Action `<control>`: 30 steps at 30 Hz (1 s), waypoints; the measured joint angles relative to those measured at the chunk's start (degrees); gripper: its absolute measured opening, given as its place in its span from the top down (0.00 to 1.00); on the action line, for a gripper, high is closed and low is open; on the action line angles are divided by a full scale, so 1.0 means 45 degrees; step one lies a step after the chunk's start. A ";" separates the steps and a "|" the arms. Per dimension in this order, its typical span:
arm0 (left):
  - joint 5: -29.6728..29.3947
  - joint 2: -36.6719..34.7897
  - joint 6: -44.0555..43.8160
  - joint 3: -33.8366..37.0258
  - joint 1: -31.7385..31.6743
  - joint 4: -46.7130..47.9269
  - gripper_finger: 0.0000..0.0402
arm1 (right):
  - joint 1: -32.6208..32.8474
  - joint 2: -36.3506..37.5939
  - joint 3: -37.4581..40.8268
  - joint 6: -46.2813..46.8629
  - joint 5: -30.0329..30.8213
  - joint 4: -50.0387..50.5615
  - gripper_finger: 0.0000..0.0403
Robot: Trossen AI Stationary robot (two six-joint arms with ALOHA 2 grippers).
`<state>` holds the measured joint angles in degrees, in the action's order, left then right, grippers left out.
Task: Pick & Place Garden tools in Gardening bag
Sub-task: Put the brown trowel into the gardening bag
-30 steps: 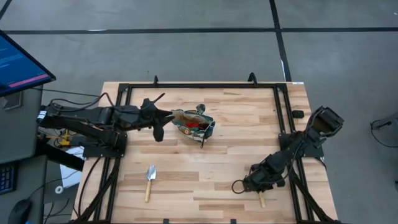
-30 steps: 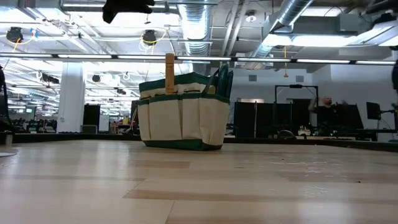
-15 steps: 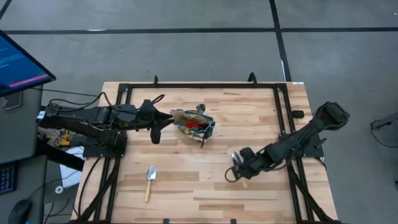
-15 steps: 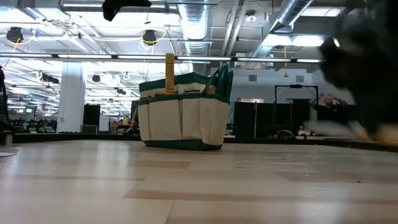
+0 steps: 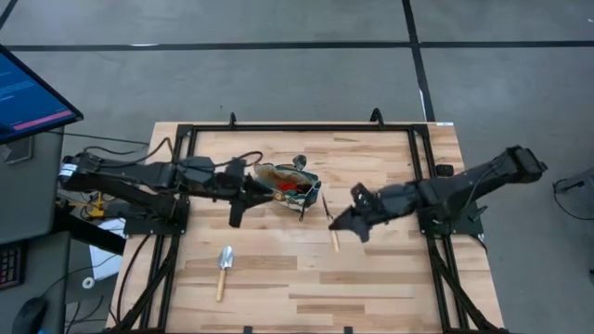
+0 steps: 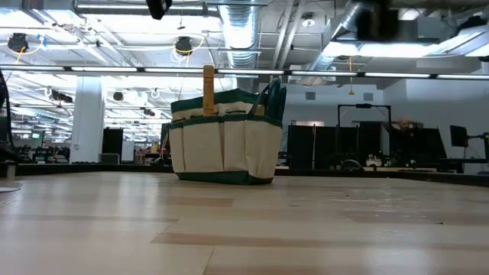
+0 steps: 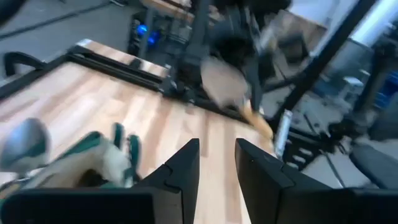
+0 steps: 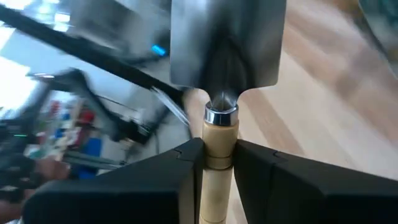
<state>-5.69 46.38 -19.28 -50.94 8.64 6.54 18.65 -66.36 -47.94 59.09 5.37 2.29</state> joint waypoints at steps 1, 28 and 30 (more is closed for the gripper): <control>0.0261 0.0224 0.0149 0.0000 0.0000 -0.0331 0.75 | -0.0176 0.0051 -0.0112 -0.0644 -0.0246 -0.0580 0.86; 0.5534 0.4104 -0.1119 0.0000 -0.1438 -1.0977 0.41 | -0.1253 -0.2009 -0.2352 -0.4785 -0.5904 -0.3506 0.86; 0.5659 0.4199 -0.1164 0.0000 -0.1447 -1.1044 0.42 | -0.1267 -0.2210 -0.2352 -0.4705 -0.6119 -0.3999 0.86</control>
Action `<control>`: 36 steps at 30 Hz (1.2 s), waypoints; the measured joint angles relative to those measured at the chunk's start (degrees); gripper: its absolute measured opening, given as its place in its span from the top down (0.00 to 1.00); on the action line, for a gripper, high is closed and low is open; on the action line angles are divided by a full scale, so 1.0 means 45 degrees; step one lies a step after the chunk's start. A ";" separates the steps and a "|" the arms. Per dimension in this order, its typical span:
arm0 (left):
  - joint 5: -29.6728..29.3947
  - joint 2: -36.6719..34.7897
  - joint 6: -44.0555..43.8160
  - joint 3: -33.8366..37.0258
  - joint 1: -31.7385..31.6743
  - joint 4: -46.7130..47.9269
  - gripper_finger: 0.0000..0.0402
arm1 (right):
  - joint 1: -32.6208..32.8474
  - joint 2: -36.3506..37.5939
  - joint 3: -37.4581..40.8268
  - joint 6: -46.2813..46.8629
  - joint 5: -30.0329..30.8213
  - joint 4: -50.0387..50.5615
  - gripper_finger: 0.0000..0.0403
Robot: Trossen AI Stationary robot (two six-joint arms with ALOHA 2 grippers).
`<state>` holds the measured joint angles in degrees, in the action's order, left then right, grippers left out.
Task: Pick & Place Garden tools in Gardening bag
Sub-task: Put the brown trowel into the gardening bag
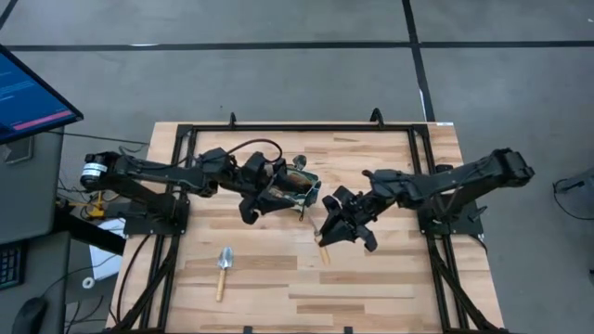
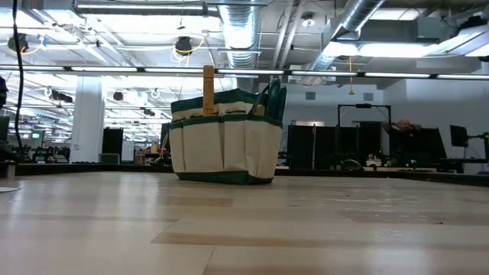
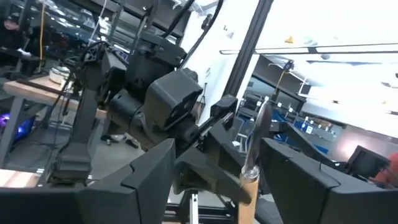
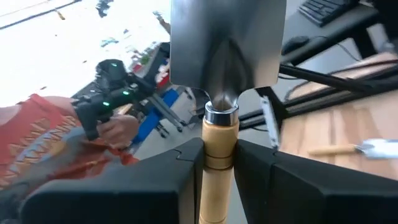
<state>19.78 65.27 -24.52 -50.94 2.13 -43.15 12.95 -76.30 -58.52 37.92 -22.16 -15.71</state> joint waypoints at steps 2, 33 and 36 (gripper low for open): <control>0.0007 0.0010 -0.0002 0.0000 0.0000 0.0019 0.42 | -0.0004 -0.0086 0.0000 0.0113 -0.0207 -0.0213 0.86; 0.0615 0.0098 0.0153 0.0000 0.0097 -0.0511 0.43 | -0.1305 -0.0187 -0.0005 0.0011 -0.1447 -0.0922 0.86; 0.0620 0.0163 0.0152 0.0000 0.0093 -0.0858 0.43 | -0.1442 -0.0187 -0.0005 0.0007 -0.1523 -0.0922 0.86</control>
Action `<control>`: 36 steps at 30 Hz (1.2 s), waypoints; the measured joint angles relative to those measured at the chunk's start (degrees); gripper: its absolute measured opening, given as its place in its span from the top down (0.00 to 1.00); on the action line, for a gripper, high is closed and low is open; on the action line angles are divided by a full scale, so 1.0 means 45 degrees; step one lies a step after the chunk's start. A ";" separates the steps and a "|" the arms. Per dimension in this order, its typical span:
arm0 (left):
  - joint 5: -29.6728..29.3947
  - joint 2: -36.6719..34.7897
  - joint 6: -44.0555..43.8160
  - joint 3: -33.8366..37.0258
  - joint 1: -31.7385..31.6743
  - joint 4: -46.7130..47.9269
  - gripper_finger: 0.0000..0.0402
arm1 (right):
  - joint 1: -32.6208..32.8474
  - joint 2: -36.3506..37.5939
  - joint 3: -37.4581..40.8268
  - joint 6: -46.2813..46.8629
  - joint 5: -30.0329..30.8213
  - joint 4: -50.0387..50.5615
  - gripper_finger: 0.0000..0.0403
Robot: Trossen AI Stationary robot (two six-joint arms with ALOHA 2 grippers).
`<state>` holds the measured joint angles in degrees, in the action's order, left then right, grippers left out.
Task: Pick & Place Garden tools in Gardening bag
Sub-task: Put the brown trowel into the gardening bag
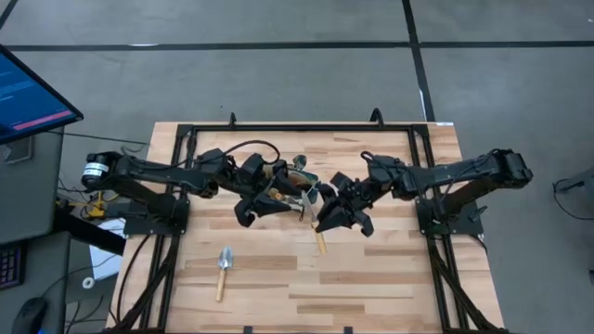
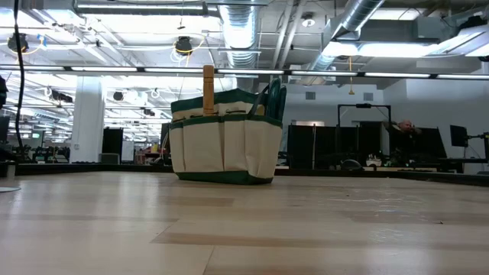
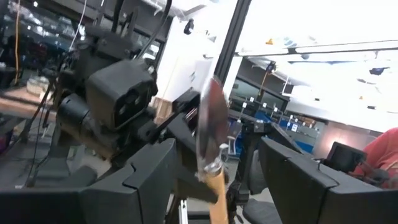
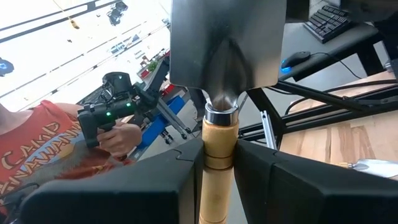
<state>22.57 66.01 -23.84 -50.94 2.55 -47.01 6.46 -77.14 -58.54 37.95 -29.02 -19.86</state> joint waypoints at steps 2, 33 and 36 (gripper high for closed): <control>0.0000 0.0079 -0.0041 0.0000 -0.0001 -0.0078 0.43 | -0.0104 0.0000 0.0000 0.0000 -0.0114 0.0001 0.86; 0.1349 0.1907 -0.0146 -0.1195 -0.0492 -0.1071 0.59 | -0.0476 0.0000 0.0000 -0.0112 -0.0893 0.0329 0.86; 0.1384 0.1961 -0.0145 -0.1195 -0.0487 -0.1246 0.64 | -0.0476 0.0000 0.0000 -0.0112 -0.0894 0.0394 0.86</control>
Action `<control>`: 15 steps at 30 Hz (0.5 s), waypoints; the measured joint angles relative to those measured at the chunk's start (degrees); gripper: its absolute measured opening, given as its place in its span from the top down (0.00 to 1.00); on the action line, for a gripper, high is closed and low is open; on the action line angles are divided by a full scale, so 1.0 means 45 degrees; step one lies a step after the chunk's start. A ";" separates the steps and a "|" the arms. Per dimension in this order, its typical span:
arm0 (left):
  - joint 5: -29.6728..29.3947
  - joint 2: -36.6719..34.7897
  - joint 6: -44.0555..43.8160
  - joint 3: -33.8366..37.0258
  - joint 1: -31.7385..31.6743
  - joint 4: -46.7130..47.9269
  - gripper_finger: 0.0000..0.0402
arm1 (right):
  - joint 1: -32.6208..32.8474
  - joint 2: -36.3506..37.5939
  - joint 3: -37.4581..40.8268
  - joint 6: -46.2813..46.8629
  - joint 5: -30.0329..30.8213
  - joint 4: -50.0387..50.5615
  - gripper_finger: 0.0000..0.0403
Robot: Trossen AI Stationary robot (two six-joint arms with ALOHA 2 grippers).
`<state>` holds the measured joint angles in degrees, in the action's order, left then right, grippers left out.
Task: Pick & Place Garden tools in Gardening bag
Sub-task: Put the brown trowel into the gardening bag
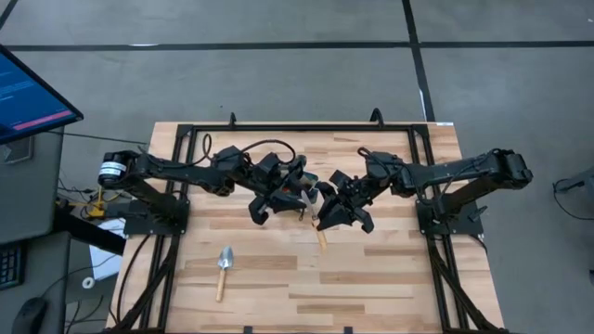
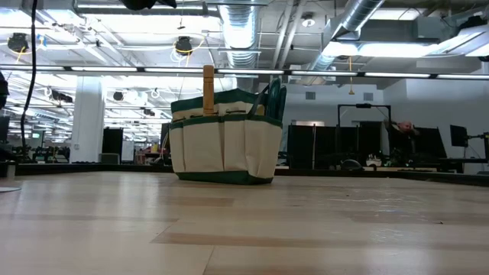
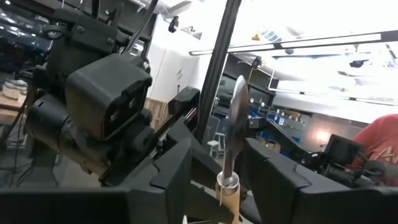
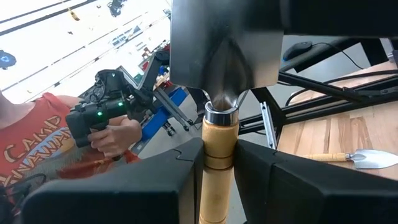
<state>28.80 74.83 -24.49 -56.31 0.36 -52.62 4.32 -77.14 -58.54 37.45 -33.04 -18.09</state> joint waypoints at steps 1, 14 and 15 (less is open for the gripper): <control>0.0000 0.0032 0.0005 0.0000 0.0000 -0.0069 0.66 | 0.0000 0.0000 0.0000 0.0003 -0.0004 0.0000 0.86; 0.0221 0.0572 0.0493 -0.0005 0.0015 -0.0262 0.98 | -0.0069 0.0018 0.0005 0.0268 -0.0227 0.0432 0.86; 0.0219 0.0572 0.0682 -0.0005 0.0038 -0.0253 0.98 | -0.0068 0.0025 0.0000 0.0267 -0.0220 0.0485 0.86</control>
<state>29.78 77.41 -21.42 -56.34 0.53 -53.76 4.01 -77.03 -58.54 38.65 -34.03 -15.90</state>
